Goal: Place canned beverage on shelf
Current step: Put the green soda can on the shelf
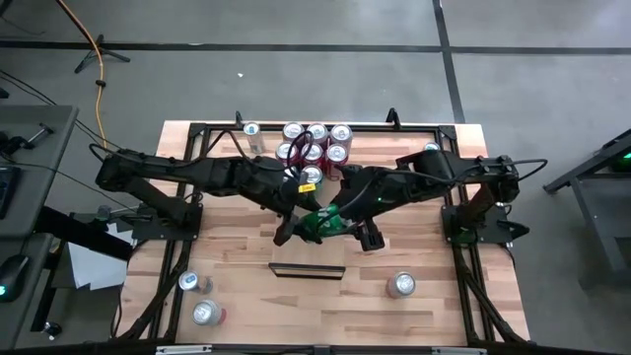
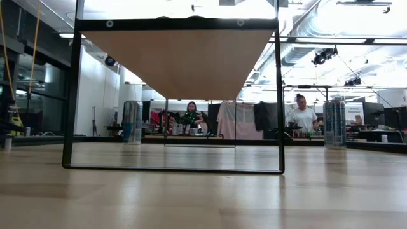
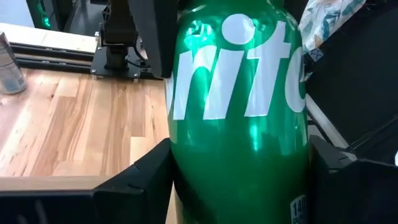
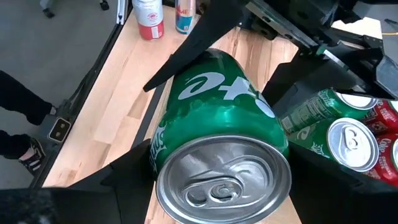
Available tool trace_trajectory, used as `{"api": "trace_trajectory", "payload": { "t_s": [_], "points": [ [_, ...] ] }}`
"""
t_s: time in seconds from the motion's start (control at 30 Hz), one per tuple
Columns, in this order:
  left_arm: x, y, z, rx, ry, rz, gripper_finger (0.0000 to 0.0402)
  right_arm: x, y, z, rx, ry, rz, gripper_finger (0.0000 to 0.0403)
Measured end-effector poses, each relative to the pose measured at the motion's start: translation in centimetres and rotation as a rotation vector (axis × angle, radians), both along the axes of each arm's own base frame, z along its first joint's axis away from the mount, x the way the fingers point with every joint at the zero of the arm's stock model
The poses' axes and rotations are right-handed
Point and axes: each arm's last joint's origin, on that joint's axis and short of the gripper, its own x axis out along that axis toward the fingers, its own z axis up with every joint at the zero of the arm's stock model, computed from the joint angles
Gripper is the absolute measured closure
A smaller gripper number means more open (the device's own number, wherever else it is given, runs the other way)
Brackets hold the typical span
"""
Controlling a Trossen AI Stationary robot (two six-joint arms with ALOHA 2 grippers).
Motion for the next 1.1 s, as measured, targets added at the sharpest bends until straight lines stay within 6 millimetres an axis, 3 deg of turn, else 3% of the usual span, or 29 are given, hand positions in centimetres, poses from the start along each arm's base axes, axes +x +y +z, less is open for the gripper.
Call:
{"api": "trace_trajectory", "payload": {
  "t_s": [0.2, 0.53, 0.63, 0.77, 0.93, 1.1],
  "points": [
    [-1.0, 0.4, 0.0, 0.021, 0.048, -0.006, 0.0207, -0.2, -0.1, 0.3, 0.051, -0.009, -0.056, 0.002],
    [-7.2, 1.7, 2.3, 0.158, 0.014, 0.226, 0.0207, -3.3, -0.8, -0.5, 0.097, 0.236, -0.263, 0.0042],
    [-8.8, 1.4, 1.4, 0.13, -0.079, 0.306, 0.0207, -3.7, -0.6, -1.0, 0.033, 0.259, -0.334, 0.0042],
    [-10.0, 0.6, -1.7, -0.008, -0.188, 0.338, 0.0207, -3.6, 0.0, -3.0, 0.035, 0.233, -0.366, 0.0042],
    [-10.7, -0.1, -3.7, -0.093, -0.321, 0.402, 0.0207, -3.2, 0.8, -6.8, 0.194, 0.065, -0.401, 0.0041],
    [-9.6, -0.1, -3.7, -0.035, -0.413, 0.467, 0.0207, -1.4, 0.3, -7.4, 0.44, -0.448, -0.484, 0.0041]
  ]
}}
